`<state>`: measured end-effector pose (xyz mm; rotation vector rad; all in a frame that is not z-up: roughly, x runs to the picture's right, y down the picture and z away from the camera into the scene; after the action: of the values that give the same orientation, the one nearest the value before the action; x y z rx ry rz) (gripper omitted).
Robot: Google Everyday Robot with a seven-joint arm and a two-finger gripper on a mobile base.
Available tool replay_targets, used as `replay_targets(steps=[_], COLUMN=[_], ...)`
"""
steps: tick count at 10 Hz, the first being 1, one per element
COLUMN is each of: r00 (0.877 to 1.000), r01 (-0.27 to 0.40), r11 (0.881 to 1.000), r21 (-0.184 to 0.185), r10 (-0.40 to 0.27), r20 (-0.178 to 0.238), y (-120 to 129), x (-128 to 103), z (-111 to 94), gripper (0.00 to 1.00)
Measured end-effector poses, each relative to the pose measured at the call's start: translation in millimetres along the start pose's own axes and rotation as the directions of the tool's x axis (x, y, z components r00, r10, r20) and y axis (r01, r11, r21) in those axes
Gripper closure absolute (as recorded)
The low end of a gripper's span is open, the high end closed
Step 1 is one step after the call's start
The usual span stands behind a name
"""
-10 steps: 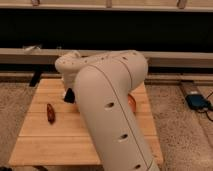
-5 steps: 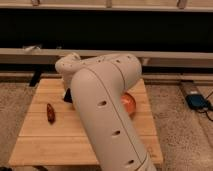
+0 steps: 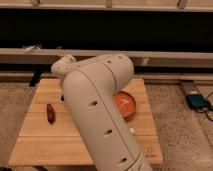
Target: Place the eraser on the white sponge
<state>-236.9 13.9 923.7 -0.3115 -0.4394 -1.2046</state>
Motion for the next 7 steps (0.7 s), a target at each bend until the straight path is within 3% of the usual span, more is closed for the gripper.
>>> replay_targets(steps=[7], r00=[0.998], r01=[-0.008], r11=[1.0], r21=[0.029], r10=[0.01], r20=[-0.055], y=[-6.3], x=[6.7], z=[13.0], gripper=[0.85])
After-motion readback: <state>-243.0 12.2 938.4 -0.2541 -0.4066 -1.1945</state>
